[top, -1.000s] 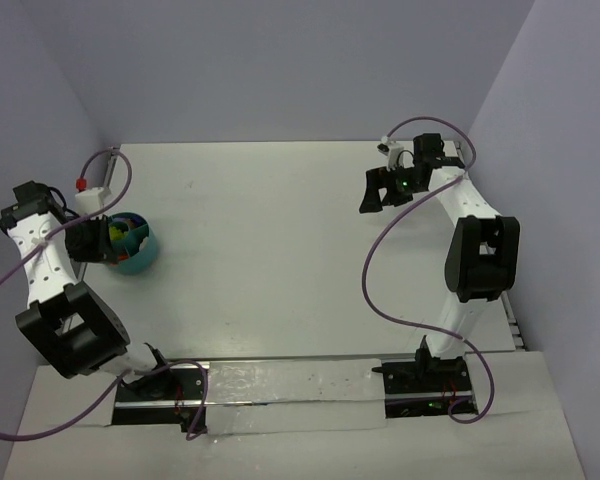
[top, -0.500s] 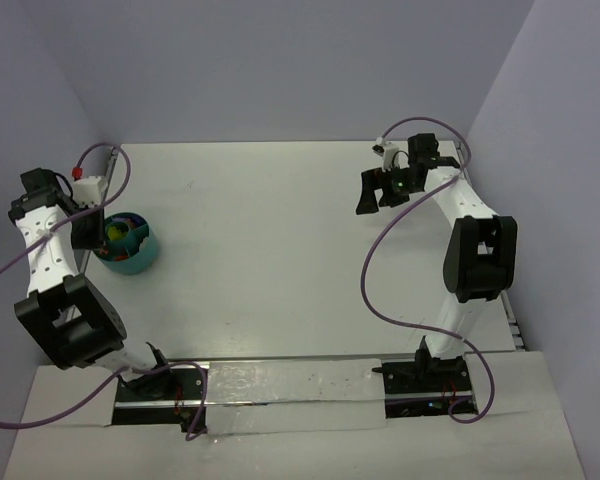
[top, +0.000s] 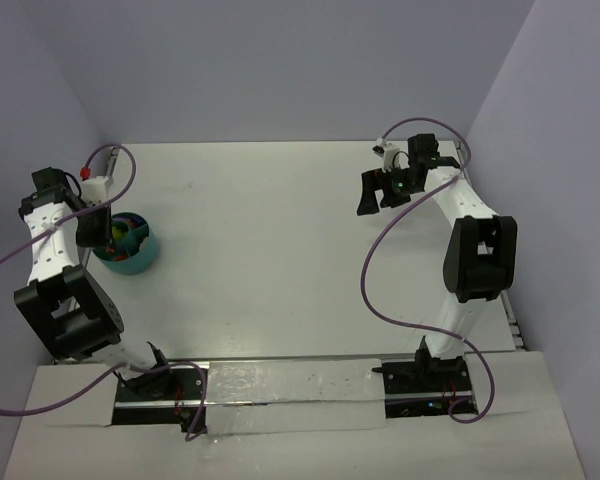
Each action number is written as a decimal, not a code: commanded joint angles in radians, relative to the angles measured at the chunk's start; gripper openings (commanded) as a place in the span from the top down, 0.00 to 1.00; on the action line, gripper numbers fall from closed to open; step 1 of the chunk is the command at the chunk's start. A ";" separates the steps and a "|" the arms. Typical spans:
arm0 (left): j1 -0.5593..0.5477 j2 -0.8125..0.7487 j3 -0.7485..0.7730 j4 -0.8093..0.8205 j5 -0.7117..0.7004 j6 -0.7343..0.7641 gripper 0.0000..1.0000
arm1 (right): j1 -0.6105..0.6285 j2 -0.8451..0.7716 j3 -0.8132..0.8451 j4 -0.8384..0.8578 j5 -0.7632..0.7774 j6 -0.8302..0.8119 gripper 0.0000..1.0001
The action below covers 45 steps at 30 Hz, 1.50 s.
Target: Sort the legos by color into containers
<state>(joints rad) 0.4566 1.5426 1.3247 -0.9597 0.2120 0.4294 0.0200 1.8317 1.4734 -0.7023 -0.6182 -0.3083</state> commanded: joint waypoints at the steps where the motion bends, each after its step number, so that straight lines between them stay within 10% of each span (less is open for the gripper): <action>1: -0.007 0.007 -0.005 0.043 -0.008 -0.012 0.91 | 0.006 -0.017 0.042 -0.010 0.008 -0.013 0.00; 27: -0.019 -0.191 0.143 -0.059 0.135 0.140 0.32 | 0.006 -0.049 0.022 -0.011 0.000 -0.030 0.00; 32: -0.270 -0.146 0.274 -0.009 0.131 -0.032 0.01 | 0.007 -0.081 0.028 0.030 -0.022 0.020 0.00; 40: -0.693 0.071 0.358 0.203 0.059 -0.322 0.01 | 0.028 -0.134 0.073 0.142 0.021 0.116 0.00; 45: -0.745 0.232 0.429 0.327 0.031 -0.407 0.01 | 0.041 -0.107 0.114 0.215 0.040 0.215 0.00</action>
<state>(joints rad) -0.2727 1.6856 1.6645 -0.7953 0.2933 0.1562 0.0432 1.7561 1.5286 -0.6024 -0.6025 -0.1928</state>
